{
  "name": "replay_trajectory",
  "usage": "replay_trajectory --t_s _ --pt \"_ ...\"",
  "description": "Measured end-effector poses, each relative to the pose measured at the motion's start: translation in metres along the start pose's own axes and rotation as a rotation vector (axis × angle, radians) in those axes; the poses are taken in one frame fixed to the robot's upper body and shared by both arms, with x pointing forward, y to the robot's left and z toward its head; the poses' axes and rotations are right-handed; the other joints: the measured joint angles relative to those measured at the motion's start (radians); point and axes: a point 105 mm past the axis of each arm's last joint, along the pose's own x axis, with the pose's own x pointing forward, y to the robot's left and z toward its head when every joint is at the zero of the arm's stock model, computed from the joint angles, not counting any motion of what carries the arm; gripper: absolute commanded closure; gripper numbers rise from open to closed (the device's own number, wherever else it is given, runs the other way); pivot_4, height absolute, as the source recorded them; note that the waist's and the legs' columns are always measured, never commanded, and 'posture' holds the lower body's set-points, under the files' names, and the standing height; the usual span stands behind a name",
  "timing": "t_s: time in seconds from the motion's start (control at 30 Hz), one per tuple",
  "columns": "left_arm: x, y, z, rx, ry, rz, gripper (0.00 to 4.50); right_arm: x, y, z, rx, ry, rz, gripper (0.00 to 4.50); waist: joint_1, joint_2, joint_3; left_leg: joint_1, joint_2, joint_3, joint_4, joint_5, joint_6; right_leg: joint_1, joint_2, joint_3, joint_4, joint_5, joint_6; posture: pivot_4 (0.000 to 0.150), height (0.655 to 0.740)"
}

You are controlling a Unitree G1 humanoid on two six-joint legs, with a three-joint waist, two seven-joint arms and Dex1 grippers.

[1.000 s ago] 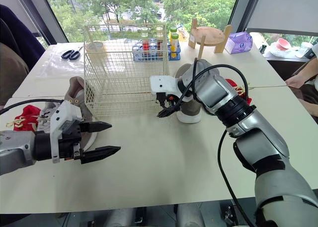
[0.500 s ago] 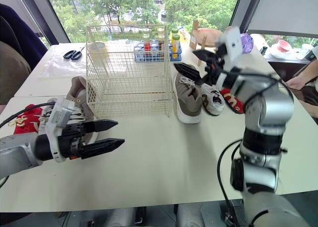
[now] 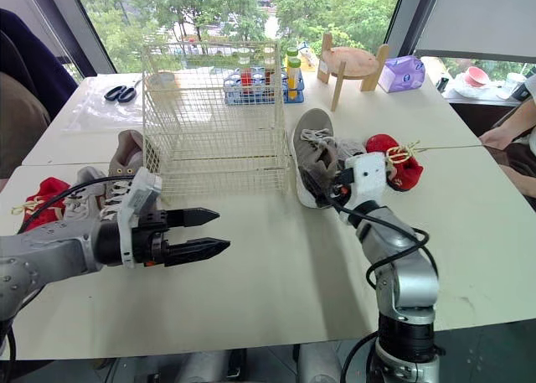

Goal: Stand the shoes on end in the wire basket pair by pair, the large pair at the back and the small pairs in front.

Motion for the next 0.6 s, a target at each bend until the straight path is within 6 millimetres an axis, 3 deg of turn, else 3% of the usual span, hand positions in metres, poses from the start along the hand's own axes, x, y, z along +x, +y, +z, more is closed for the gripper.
replay_trajectory --t_s 0.1,0.2,0.47,0.5,0.6 --pt "-0.001 0.002 -0.002 0.013 0.011 0.015 0.0 0.011 -0.006 -0.008 0.004 -0.003 -0.037 0.02 -0.002 0.0 0.0 0.002 0.0 0.0 0.0 0.0 0.0 0.001 0.0 0.0 0.0 0.0 0.0 0.15 0.74" --pt "-0.002 0.005 -0.005 0.015 0.022 0.032 0.0 0.017 -0.012 -0.025 -0.002 0.033 -0.082 0.83 -0.003 0.0 0.0 0.003 0.0 0.0 -0.001 0.0 0.0 0.002 0.0 0.0 0.0 0.0 0.0 0.15 0.74" --pt "-0.001 0.0 -0.011 0.022 0.029 0.031 0.0 0.017 -0.021 -0.02 -0.08 -0.013 -0.134 4.05 0.0 -0.001 -0.001 0.012 0.002 0.0 -0.001 -0.001 0.001 0.012 0.0 0.0 -0.002 -0.001 0.0 0.15 0.74" --pt "-0.001 0.0 -0.01 0.021 0.027 0.03 0.0 0.016 -0.022 -0.019 -0.085 -0.012 -0.132 4.25 0.001 -0.001 -0.001 0.012 0.002 0.0 -0.001 -0.001 0.001 0.012 0.0 0.0 -0.002 -0.001 0.0 0.15 0.74" --pt "-0.002 0.004 -0.006 0.013 0.006 0.027 0.0 0.017 -0.027 -0.014 -0.067 -0.014 -0.138 4.25 0.002 0.0 0.0 0.012 0.002 0.0 -0.001 -0.001 0.001 0.011 0.0 0.0 -0.002 -0.001 0.0 0.15 0.74"
